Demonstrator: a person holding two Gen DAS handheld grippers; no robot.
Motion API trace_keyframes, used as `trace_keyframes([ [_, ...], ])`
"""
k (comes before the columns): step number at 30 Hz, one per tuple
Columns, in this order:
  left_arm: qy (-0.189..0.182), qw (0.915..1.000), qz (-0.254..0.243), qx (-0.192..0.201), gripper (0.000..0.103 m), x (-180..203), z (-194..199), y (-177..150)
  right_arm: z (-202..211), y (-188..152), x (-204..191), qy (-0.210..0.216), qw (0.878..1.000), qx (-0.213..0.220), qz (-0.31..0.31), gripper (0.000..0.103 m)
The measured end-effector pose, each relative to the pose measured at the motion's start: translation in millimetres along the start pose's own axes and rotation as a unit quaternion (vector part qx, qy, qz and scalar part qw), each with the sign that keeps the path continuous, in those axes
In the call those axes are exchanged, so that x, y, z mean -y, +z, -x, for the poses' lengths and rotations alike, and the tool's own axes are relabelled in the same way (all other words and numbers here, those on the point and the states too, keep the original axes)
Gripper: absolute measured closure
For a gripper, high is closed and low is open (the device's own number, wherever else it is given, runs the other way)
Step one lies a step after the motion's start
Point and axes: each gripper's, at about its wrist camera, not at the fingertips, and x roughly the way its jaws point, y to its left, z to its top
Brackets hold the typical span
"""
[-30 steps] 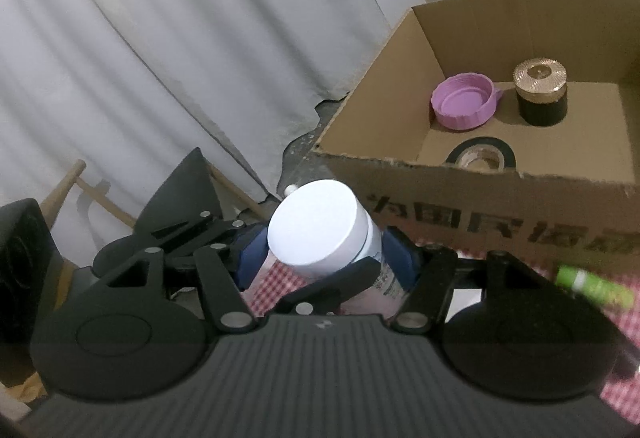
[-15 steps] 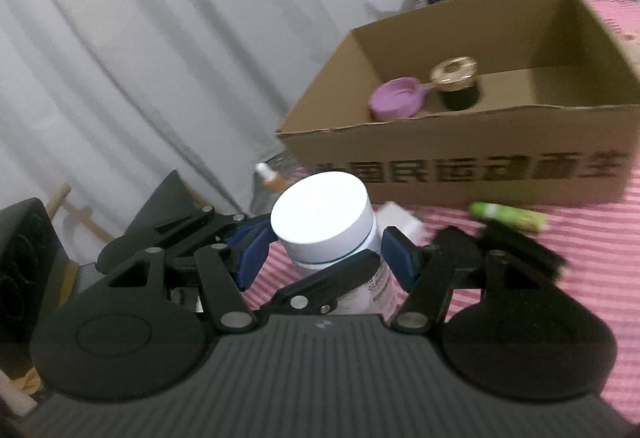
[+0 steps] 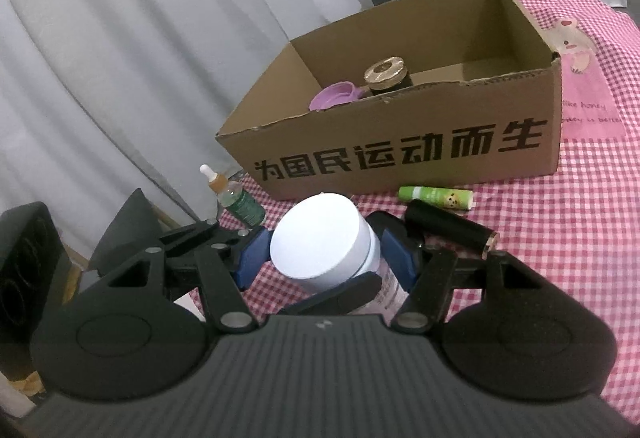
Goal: Organize rigid objects
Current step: 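Lift the white bottle with the right gripper and carry it over the box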
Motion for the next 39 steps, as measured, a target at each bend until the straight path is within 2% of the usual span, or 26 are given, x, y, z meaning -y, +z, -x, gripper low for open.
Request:
trace_keyframes([
  [3,0.001,0.9999,-0.014,-0.001,0.049,2.6,-3.2,-0.3,-0.9,-0.1,2.6,0.000,1.000,0.002,-0.003,0.040],
  [13,-0.011,0.9996,-0.014,-0.022,0.049,0.3,-18.5,-7.2,-0.8,0.5,4.6,0.005,1.000,0.003,0.000,0.040],
  [27,-0.012,0.9996,-0.021,-0.011,0.049,3.6,-20.5,-12.1,-8.8,0.3,2.9,-0.003,1.000,-0.001,0.007,0.040],
  [39,-0.011,0.9995,-0.028,0.002,0.049,3.5,-5.3,-9.2,3.4,2.3,-6.1,-0.009,1.000,0.009,0.024,0.042],
])
